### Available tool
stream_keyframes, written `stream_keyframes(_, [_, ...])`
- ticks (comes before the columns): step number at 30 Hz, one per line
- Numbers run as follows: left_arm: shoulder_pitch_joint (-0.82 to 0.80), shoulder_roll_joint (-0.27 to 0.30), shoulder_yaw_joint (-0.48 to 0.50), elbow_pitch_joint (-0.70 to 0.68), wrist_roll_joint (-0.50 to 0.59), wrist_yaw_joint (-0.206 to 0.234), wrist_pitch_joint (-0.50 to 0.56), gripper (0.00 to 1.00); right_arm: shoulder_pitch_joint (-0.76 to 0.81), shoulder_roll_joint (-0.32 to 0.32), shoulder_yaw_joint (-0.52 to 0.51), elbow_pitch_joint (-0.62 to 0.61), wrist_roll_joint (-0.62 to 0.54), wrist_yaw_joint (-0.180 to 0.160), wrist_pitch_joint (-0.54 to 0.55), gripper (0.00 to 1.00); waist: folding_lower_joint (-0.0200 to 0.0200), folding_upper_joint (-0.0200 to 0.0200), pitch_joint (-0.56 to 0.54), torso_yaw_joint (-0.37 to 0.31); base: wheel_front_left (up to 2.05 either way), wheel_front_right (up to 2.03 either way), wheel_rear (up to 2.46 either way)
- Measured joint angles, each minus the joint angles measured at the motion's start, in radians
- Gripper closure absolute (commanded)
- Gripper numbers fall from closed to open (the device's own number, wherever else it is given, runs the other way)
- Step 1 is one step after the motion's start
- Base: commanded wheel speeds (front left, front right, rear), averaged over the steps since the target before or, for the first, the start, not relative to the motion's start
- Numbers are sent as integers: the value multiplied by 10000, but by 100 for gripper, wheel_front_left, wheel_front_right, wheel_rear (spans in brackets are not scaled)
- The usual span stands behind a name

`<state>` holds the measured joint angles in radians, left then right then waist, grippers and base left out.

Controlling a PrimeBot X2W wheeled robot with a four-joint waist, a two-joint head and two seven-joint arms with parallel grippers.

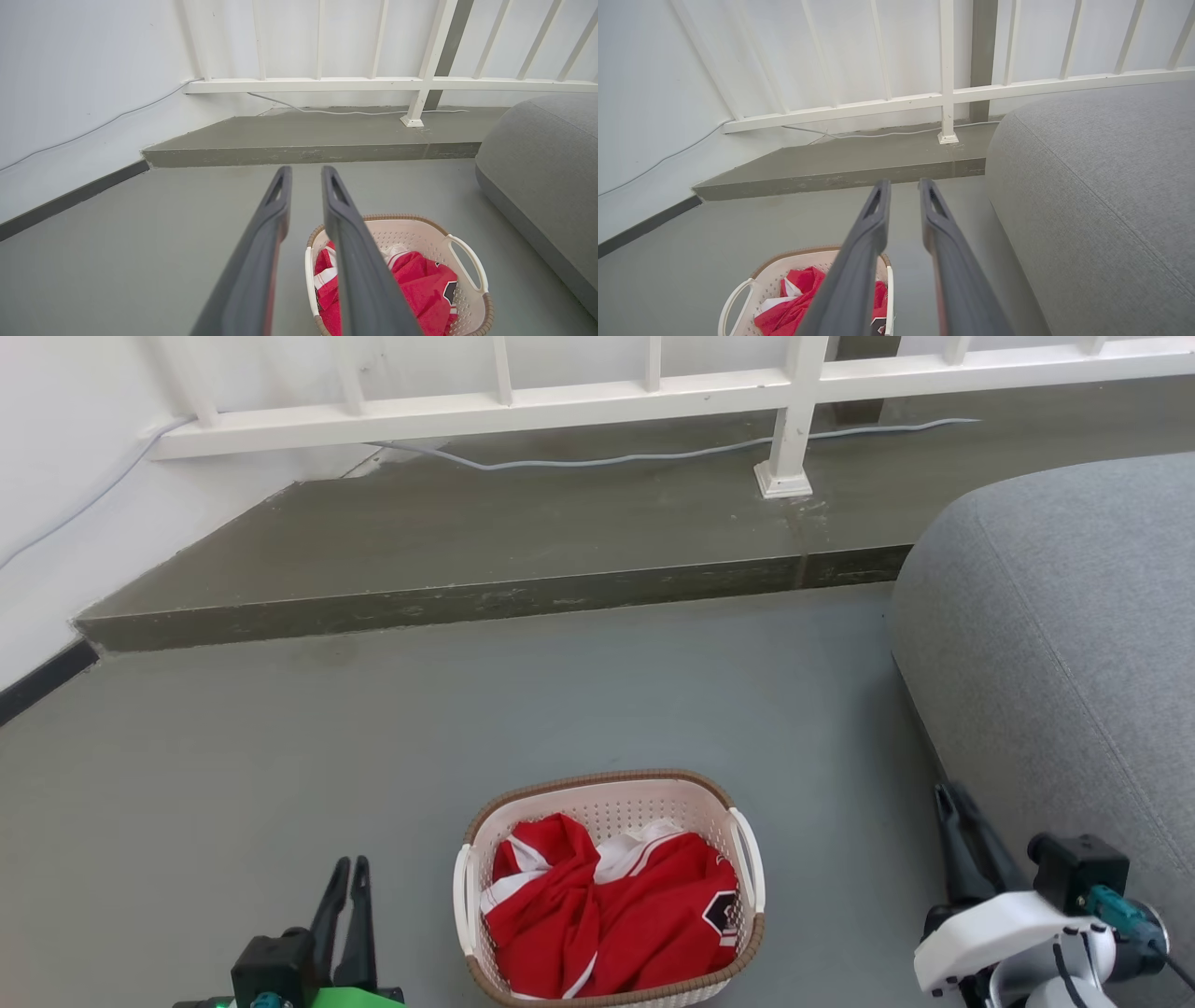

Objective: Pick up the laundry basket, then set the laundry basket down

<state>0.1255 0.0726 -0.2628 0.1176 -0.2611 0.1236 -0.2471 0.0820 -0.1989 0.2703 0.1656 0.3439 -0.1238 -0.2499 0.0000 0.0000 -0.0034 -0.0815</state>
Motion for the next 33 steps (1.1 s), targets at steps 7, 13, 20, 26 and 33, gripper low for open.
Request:
stream_keyframes(7, [128, -15, -40, 0, -385, -94, 0, 100, 242, 121, -19, 69, 374, 109, 13, 100, 0, 0, 8, 38, 0, 0, 0])
stream_keyframes(13, [274, -19, -50, -123, -1122, -192, 0, 100, 252, 198, -96, 10, 1139, 261, 75, 100, 0, 0, 19, 100, 0, 0, 0])
stream_keyframes(20, [270, -38, 155, -207, -2424, -355, 230, 100, 244, 351, -397, -21, 2311, 362, 328, 100, 0, 0, 29, 155, 0, 0, 0])
stream_keyframes(26, [239, -44, 399, -190, -3461, -458, 468, 100, 205, 424, -681, -15, 3200, 508, 600, 100, 0, 0, 36, 207, 0, 0, 0])
stream_keyframes(33, [181, -23, 639, -79, -4395, -548, 709, 100, 65, 451, -926, 4, 4094, 635, 842, 100, 0, 0, 43, 261, 0, 0, 0])
